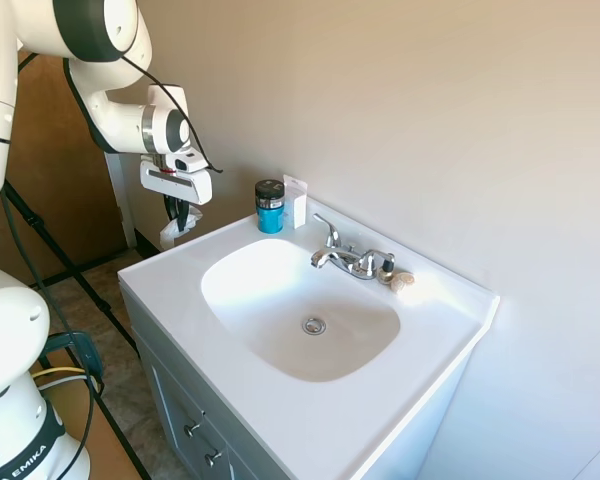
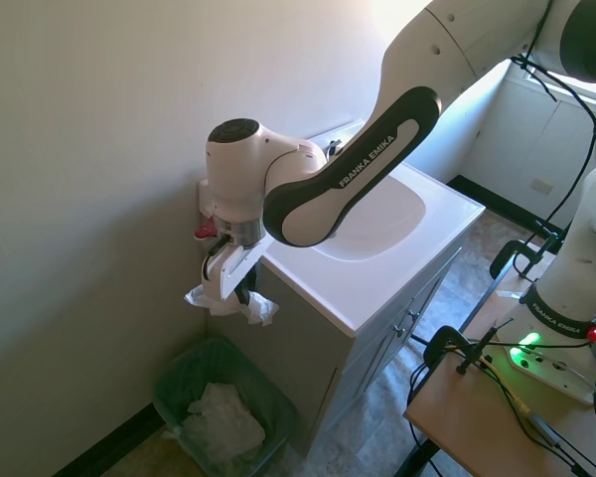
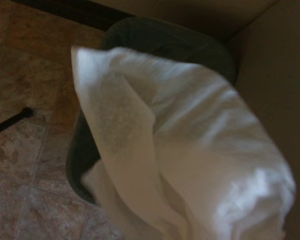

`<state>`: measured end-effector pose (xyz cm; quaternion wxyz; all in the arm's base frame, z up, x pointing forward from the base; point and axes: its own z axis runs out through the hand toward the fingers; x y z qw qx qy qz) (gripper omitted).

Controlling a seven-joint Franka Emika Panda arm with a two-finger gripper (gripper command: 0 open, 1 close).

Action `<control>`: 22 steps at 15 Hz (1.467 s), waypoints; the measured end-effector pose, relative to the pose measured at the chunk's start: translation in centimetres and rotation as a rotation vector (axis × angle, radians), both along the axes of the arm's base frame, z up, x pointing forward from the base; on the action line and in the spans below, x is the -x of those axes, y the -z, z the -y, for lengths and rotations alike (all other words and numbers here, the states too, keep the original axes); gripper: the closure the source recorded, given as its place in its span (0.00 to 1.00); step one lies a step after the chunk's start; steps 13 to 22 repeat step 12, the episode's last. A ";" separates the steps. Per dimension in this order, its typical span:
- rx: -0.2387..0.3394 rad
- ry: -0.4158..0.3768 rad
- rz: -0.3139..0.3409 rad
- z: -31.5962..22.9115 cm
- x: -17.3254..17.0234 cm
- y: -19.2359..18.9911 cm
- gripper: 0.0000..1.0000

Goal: Throw the tissue in the trash bin

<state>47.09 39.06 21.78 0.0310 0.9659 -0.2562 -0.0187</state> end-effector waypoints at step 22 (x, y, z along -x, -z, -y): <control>0.001 0.041 0.062 3.1 0.8 -8.7 0.00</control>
